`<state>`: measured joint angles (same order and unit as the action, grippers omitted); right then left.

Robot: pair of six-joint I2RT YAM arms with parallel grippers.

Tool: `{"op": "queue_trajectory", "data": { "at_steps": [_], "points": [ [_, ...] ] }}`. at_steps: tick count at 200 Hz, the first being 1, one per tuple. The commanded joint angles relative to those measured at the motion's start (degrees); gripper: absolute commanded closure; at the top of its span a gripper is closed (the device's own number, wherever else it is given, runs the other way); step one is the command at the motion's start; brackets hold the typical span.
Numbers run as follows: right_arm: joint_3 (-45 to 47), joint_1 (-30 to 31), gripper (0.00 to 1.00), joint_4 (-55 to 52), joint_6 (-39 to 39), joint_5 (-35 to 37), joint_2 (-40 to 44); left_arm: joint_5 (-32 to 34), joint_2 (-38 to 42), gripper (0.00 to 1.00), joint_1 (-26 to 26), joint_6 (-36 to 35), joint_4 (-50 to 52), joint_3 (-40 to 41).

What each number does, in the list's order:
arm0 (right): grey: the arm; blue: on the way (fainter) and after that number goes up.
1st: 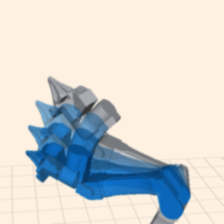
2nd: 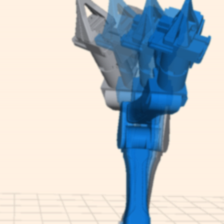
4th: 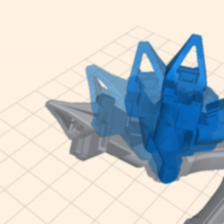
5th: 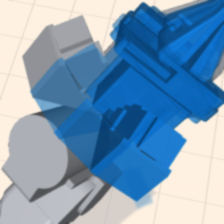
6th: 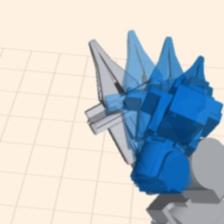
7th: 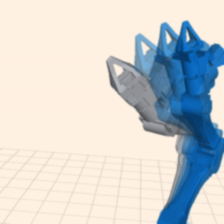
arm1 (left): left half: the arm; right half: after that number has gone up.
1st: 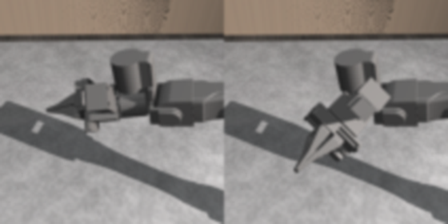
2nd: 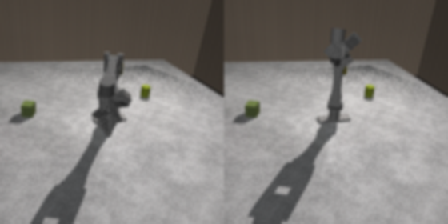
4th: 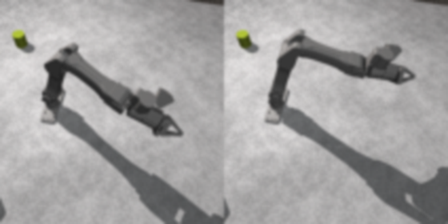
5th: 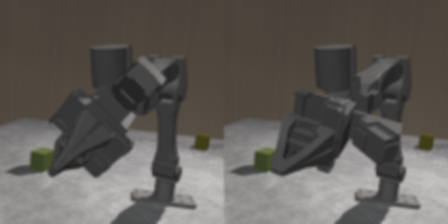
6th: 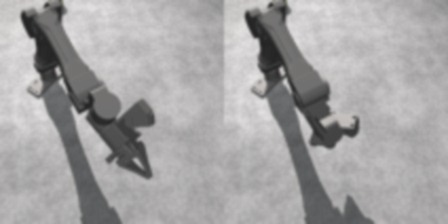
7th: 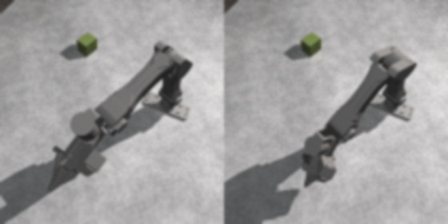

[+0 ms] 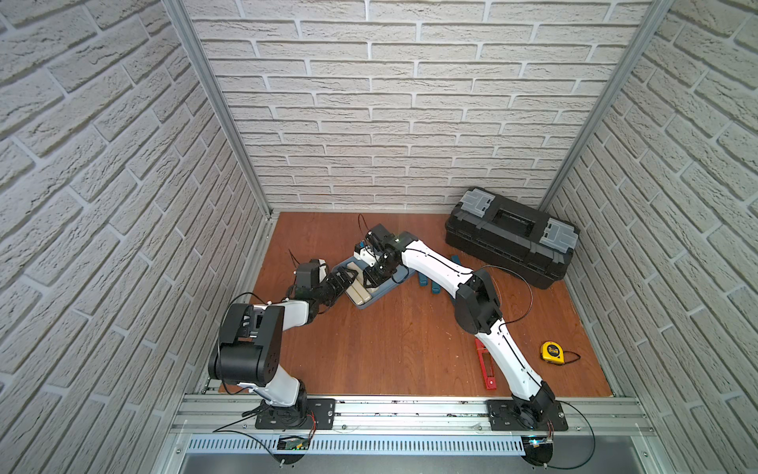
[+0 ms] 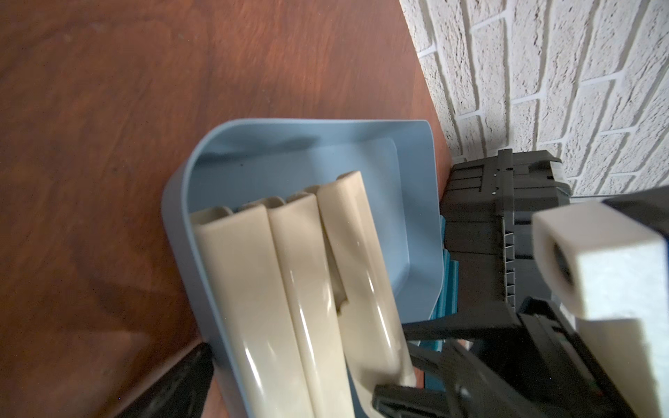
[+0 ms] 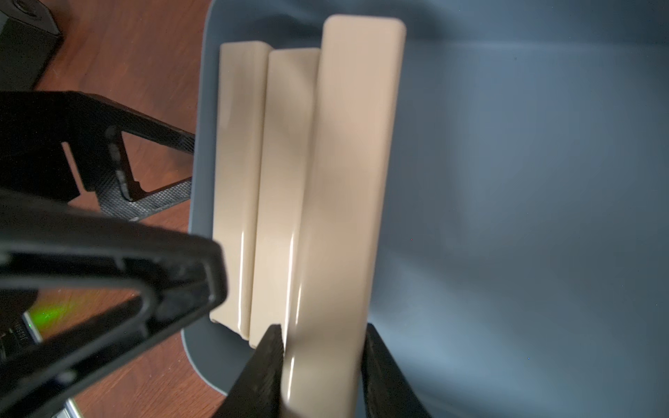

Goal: Put the pruning pliers into the storage box
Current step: Place the pruning pliers in the storage box.

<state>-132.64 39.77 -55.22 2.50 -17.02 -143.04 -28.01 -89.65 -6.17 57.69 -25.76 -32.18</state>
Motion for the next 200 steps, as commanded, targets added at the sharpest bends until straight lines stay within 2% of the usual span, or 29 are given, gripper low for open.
{"op": "queue_trajectory", "data": {
  "at_steps": [1,200],
  "points": [
    [1.1,1.1,0.63,2.2,-1.3,-3.0,2.2,-1.3,0.7,0.02,-0.7,-0.6,-2.7,-0.7],
    [2.8,1.0,0.57,3.4,-2.3,-5.2,0.9,-1.3,1.1,0.02,-0.8,-1.6,-1.1,-1.1]
  ]
}}
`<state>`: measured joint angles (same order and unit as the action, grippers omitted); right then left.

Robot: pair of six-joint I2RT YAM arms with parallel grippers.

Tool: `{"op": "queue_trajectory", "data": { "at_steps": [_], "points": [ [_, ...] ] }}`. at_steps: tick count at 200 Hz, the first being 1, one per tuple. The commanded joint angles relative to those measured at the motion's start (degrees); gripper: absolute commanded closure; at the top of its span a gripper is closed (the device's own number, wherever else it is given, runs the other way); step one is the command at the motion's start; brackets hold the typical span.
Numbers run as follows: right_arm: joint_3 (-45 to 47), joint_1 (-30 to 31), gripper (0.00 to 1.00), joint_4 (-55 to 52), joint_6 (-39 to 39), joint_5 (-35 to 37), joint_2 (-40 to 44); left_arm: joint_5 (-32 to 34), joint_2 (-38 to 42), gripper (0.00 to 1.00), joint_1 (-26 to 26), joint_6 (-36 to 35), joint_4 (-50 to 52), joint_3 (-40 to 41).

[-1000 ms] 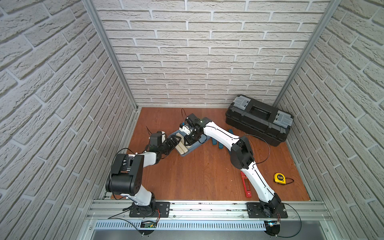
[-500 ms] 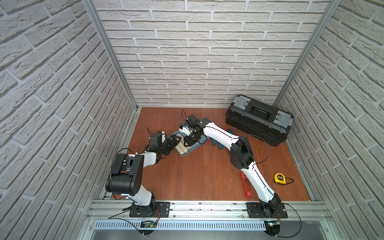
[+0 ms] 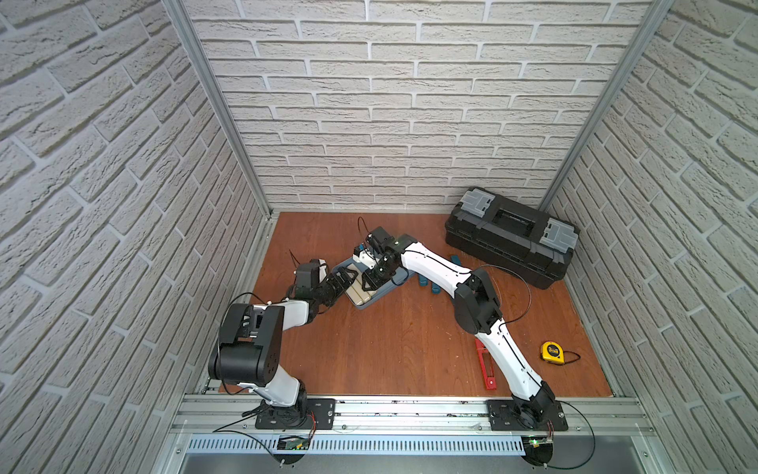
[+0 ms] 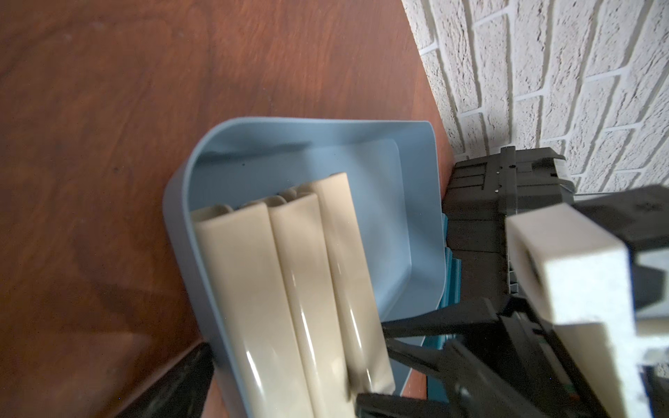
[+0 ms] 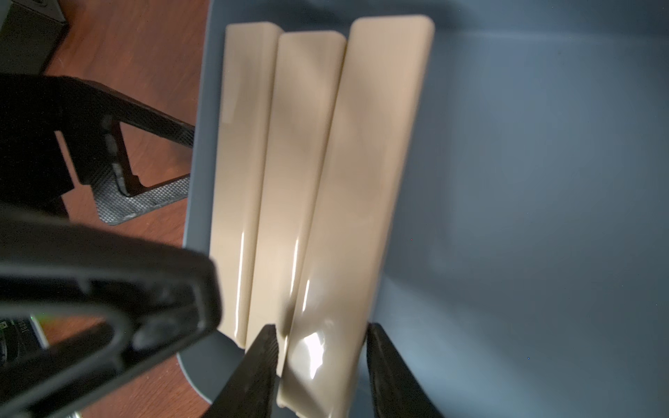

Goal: Put the pruning pliers into the storage box
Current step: Place the pruning pliers in the storage box.

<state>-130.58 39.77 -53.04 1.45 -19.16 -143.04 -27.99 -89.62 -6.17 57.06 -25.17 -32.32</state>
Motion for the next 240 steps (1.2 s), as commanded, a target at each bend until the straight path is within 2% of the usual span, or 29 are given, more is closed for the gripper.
{"op": "queue_trajectory", "data": {
  "at_steps": [1,61,240],
  "points": [
    [0.8,1.0,0.57,1.2,-1.3,-3.1,0.9,-1.3,1.0,0.02,-0.8,-1.0,-1.7,-1.0],
    [2.7,1.0,0.48,2.6,-2.3,-2.9,2.8,-1.4,0.9,0.02,-0.8,-1.0,-1.7,-1.3],
    [3.4,0.8,0.44,2.2,-3.9,-0.8,6.0,-0.9,2.6,0.02,-1.7,-1.4,-0.8,-1.1]
  ]
}}
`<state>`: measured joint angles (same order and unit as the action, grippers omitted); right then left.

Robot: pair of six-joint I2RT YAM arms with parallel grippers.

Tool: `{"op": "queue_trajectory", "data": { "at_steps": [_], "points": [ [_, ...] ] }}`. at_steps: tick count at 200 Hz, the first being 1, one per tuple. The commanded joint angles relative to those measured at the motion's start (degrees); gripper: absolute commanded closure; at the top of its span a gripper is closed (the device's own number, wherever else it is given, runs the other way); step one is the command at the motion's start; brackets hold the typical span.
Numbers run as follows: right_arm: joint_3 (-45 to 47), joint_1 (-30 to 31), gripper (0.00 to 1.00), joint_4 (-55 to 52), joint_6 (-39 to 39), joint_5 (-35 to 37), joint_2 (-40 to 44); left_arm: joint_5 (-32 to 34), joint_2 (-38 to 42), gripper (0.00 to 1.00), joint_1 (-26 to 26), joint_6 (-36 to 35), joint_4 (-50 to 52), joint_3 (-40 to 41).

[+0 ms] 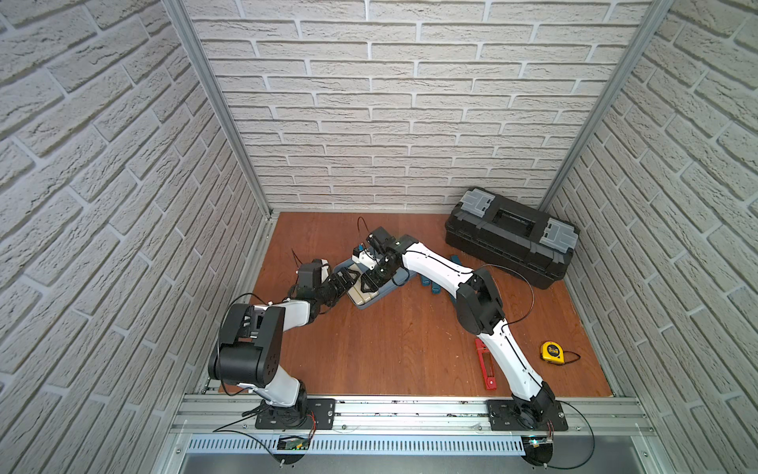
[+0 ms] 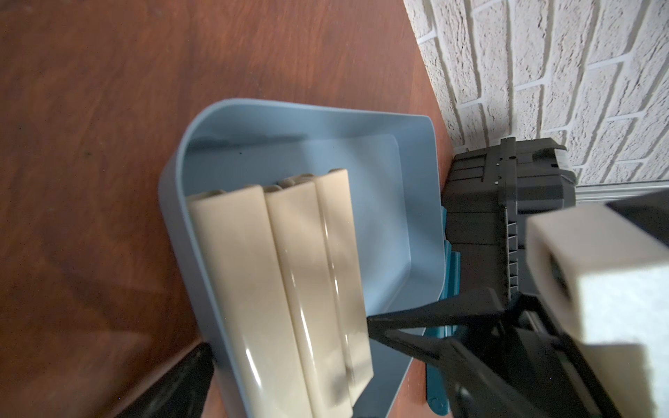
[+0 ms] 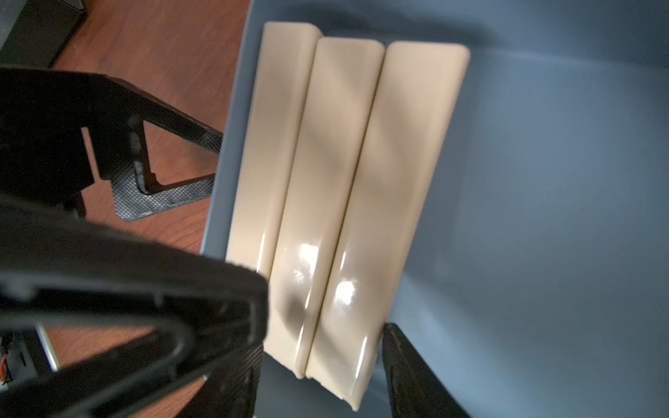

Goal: Put the pruning pliers into the storage box
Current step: Place the pruning pliers in the storage box.

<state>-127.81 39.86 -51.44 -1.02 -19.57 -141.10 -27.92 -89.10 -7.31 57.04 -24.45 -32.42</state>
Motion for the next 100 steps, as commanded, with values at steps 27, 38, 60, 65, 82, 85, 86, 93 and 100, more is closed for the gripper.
{"op": "queue_trajectory", "data": {
  "at_steps": [27,38,60,65,82,85,86,93,100],
  "points": [
    [0.8,0.5,0.44,-0.7,-2.7,2.7,5.6,-1.0,2.6,0.02,-0.6,-1.6,-0.9,-1.0],
    [1.3,0.1,0.44,-0.8,-2.9,3.3,6.3,-1.0,2.7,0.02,-0.6,-1.8,-0.7,-1.1],
    [2.3,-0.9,0.44,-1.2,-3.0,5.2,7.6,-0.9,3.3,0.02,-0.5,-2.9,1.0,-1.4],
    [2.5,-1.1,0.44,-1.4,-3.1,5.5,8.0,-0.8,3.5,0.02,-0.5,-3.0,1.2,-1.3],
    [3.9,-2.2,0.44,-1.4,-3.0,6.8,9.4,-0.8,3.8,0.02,-0.2,-3.2,1.5,-1.0],
    [4.2,-2.3,0.44,-1.4,-2.9,7.1,9.7,-0.9,3.9,0.02,-0.2,-3.1,1.5,-0.9],
    [4.4,-2.4,0.44,-1.4,-2.8,7.1,9.9,-0.9,3.9,0.02,-0.2,-3.1,1.5,-0.9],
    [5.2,-3.0,0.44,-1.5,-2.7,7.9,10.5,-1.0,4.0,0.02,-0.2,-3.3,1.4,-0.8],
    [6.1,-3.5,0.44,-1.6,-2.7,8.4,11.4,-1.1,4.2,0.02,0.0,-3.3,1.6,-0.7]
  ]
}}
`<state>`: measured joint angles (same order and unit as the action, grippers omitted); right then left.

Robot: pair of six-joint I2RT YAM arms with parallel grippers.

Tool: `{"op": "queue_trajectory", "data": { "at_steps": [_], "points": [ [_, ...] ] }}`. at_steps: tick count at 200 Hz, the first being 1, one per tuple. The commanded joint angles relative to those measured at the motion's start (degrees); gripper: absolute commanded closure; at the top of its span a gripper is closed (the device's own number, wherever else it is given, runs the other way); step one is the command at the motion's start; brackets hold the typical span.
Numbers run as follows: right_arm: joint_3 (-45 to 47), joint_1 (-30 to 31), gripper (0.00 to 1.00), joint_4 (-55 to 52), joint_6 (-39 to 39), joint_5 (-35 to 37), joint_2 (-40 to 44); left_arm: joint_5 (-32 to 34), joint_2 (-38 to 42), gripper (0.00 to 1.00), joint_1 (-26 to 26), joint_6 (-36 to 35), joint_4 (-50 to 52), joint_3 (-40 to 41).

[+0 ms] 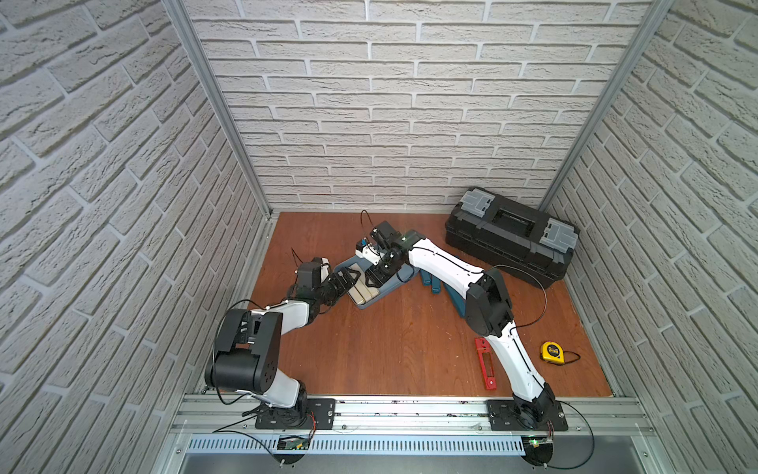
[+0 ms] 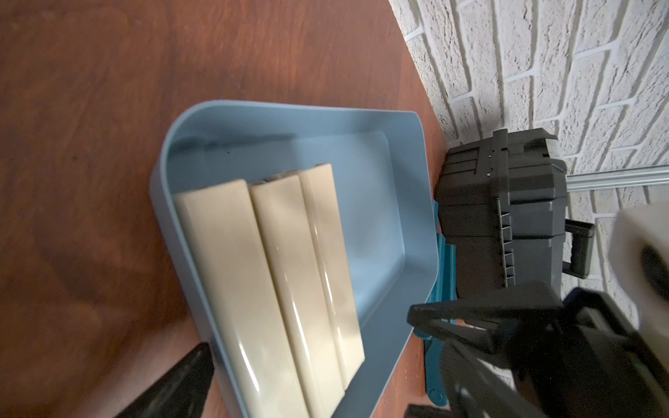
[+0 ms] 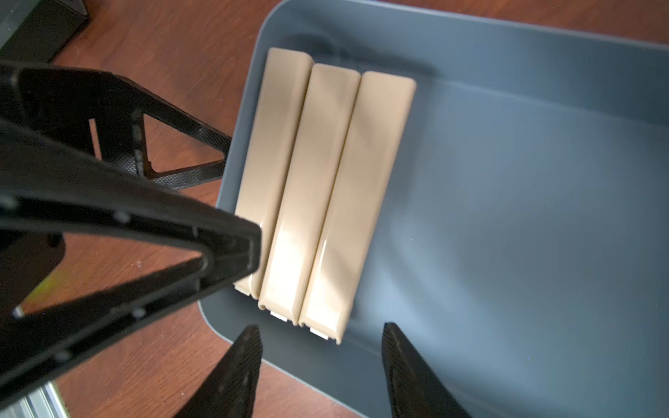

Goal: Put the pruning pliers into the storage box
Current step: Place the pruning pliers in the storage box.

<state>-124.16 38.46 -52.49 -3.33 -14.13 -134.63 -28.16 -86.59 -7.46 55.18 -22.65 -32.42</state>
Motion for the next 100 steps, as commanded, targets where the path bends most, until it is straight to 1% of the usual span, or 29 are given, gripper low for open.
{"op": "queue_trajectory", "data": {
  "at_steps": [1,29,54,79,84,100],
  "points": [
    [2.6,-2.2,0.44,-0.6,-0.3,3.1,5.0,-0.9,1.7,0.02,0.2,-1.5,-0.2,-0.7],
    [7.9,-5.0,0.44,-1.3,0.8,7.3,9.3,-1.1,3.0,0.02,0.8,-2.4,1.2,-0.3],
    [16.3,-7.8,0.44,-0.2,0.9,11.0,15.2,-1.1,4.8,0.02,1.6,-3.5,3.7,0.2],
    [25.4,-11.0,0.44,1.7,1.4,12.4,20.9,-1.4,6.8,0.02,2.1,-5.0,6.0,0.4],
    [27.3,-11.6,0.44,2.3,1.6,12.5,23.4,-1.4,7.3,0.02,2.1,-5.2,6.6,0.4],
    [31.2,-12.8,0.44,3.3,2.0,12.6,25.5,-1.1,8.2,0.02,2.3,-6.2,7.7,0.5]
  ]
}}
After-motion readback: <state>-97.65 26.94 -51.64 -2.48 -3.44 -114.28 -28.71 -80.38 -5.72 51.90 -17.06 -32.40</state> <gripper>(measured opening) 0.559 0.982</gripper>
